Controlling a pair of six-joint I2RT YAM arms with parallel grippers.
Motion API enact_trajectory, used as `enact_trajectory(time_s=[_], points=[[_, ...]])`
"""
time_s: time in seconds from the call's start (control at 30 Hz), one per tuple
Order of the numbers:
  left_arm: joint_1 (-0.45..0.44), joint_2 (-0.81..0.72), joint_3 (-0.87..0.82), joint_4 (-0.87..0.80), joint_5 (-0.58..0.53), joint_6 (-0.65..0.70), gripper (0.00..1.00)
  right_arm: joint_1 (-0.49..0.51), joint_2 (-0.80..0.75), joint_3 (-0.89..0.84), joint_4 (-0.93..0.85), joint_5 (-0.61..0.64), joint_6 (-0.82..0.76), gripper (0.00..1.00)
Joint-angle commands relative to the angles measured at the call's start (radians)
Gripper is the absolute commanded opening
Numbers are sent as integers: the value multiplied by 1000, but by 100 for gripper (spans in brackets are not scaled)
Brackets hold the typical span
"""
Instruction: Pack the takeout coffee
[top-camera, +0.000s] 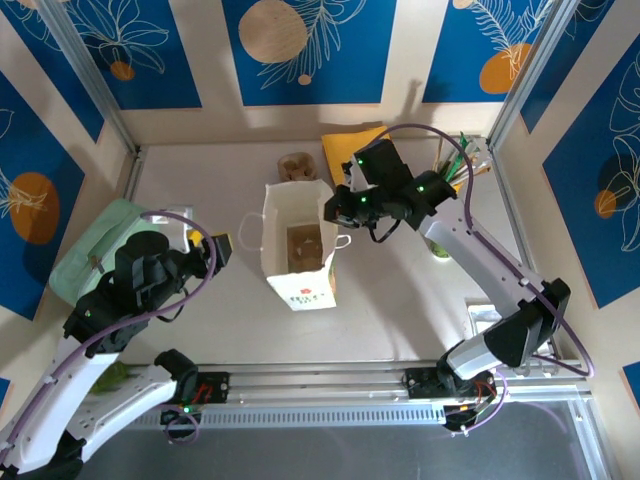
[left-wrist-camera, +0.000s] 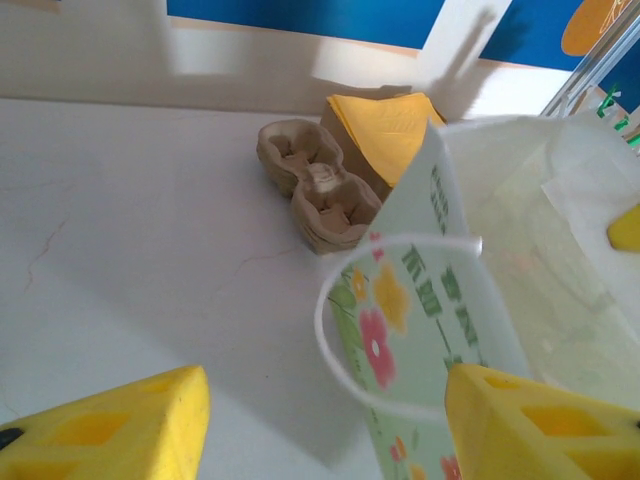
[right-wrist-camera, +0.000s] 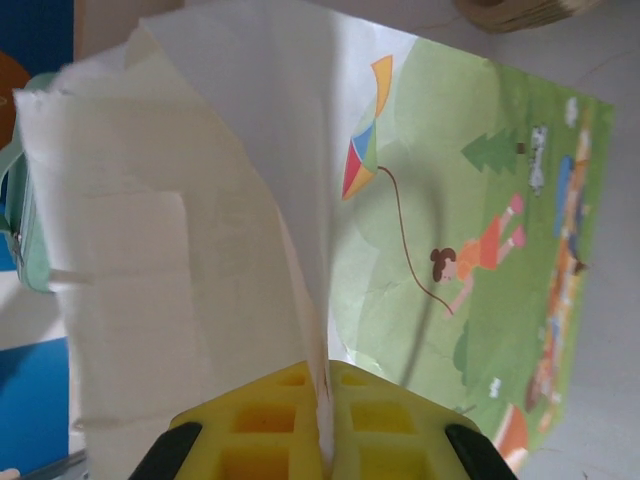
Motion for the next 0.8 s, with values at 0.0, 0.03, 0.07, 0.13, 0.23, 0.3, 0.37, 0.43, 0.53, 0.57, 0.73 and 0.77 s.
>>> enact_trajectory(time_s=[0.0,0.03,0.07,0.13,0.23,0.3,0.37,0.43,0.53,0.57,0.73,0.77], points=[[-5,-7,30,-13,-13,1,64,-37,14,-8,5,-98,-19,0],[-5,-5,30,-12,-11,2,64,-47,18,-12,12,-113,-23,0],[-6,-3,32,-11,-7,4,64,-61,25,-12,23,-134,-35,0],[-5,1,31,-8,0,6,64,-78,40,-9,25,-144,-54,0],[-5,4,28,-6,9,4,64,-103,66,8,14,-149,-84,0],[-6,4,23,-7,12,-1,64,-124,85,16,-2,-147,-100,0],[-6,4,23,-5,14,-4,64,-149,103,14,-7,-190,-106,1],[-5,2,23,-2,26,-12,64,-166,119,15,-23,-214,-121,1],[-6,0,18,18,65,-20,64,-179,124,11,-44,-192,-141,1],[-6,0,17,24,71,-25,64,-186,122,9,-43,-189,-144,1],[-6,9,11,32,81,-37,64,-219,120,8,-44,-199,-173,3],[-5,9,9,34,84,-41,64,-230,122,3,-37,-202,-178,4]])
